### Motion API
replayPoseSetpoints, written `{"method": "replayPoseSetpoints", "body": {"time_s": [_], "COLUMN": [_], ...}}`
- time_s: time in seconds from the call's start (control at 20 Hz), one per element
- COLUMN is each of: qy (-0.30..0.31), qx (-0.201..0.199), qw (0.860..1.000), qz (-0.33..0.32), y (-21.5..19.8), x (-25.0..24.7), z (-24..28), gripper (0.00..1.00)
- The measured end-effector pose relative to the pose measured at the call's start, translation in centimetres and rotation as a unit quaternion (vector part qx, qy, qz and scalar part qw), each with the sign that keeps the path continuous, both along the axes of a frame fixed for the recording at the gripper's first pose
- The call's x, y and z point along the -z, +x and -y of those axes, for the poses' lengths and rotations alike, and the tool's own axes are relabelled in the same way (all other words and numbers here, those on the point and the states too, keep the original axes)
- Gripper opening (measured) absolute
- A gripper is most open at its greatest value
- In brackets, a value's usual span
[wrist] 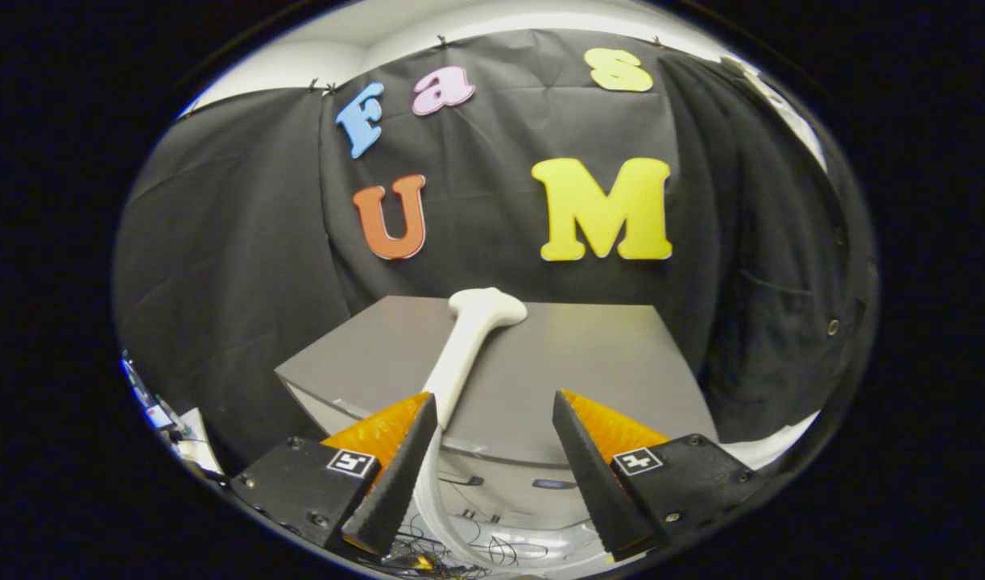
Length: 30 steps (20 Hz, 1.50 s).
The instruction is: Iron the clothes twice with a garment steamer, once on the left side and once on the right side.
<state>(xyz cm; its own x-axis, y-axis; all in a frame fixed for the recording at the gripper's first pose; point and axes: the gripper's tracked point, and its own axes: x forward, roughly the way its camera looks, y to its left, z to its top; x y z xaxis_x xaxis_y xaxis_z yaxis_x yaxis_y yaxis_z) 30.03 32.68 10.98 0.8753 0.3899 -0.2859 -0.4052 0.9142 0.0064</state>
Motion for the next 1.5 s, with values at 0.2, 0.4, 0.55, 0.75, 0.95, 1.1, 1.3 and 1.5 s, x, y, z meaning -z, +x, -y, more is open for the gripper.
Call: {"method": "replayPoseSetpoints", "body": {"time_s": [0.2, 0.4, 0.55, 0.75, 0.95, 1.1, 1.3, 1.5], "qy": [-0.023, -0.036, -0.04, -0.016, 0.002, -0.005, -0.005, 0.01], "qx": [-0.01, -0.002, 0.009, 0.042, 0.024, 0.015, 0.021, 0.023], "qw": [0.999, 0.998, 0.996, 0.994, 0.994, 0.996, 0.999, 1.0], "qz": [-0.032, -0.057, -0.08, -0.102, -0.108, -0.091, -0.04, -0.001], "y": [3.1, 5.5, 6.7, 7.7, 7.4, 7.1, 5.1, 2.1], "x": [1.6, 2.6, 3.1, 2.9, 2.5, 1.8, -0.8, -4.4], "z": [-4.2, -6.2, -6.6, -6.7, -7.1, -6.6, -4.5, -1.1], "gripper": [0.89, 0.79, 0.69, 0.6, 0.43, 0.38, 0.37, 0.37]}}
